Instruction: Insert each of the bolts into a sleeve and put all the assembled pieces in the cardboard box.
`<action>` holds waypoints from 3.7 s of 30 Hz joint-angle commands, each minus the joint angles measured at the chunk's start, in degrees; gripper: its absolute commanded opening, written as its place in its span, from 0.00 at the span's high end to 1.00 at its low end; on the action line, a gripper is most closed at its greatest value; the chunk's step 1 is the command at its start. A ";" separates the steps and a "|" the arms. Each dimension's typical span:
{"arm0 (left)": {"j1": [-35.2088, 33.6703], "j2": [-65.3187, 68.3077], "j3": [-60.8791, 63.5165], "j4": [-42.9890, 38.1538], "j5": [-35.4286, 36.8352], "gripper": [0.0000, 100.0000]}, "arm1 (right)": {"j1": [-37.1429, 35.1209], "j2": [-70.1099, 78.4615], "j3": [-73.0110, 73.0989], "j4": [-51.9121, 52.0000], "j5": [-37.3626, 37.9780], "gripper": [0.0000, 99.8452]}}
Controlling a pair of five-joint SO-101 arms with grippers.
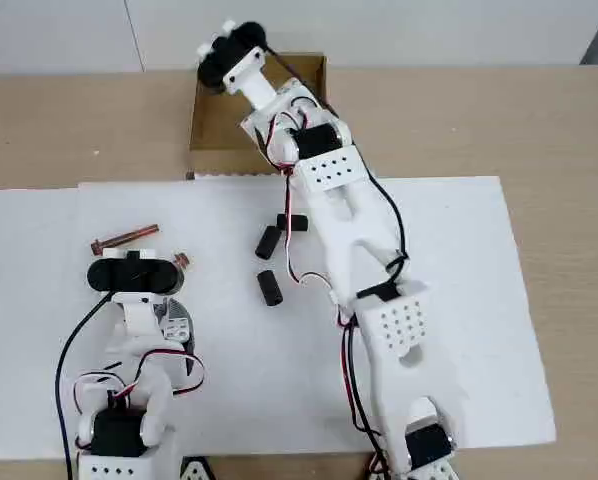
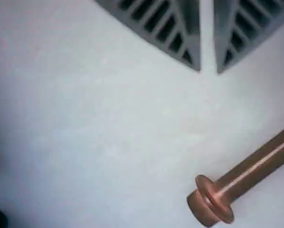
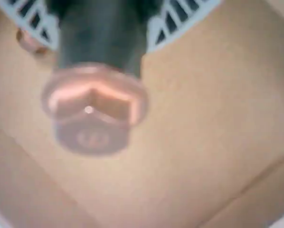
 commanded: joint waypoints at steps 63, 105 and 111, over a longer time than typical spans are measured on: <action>-9.32 -0.70 -0.04 -1.32 0.00 0.99 | -5.85 -27.12 -7.74 52.97 -25.93 1.00; -9.05 -0.70 -0.04 -1.32 -0.09 0.99 | -13.41 -28.44 36.48 44.53 -33.41 0.84; -9.05 -0.70 -0.04 -1.32 -0.09 0.99 | -13.41 -25.10 36.48 42.42 -33.32 0.87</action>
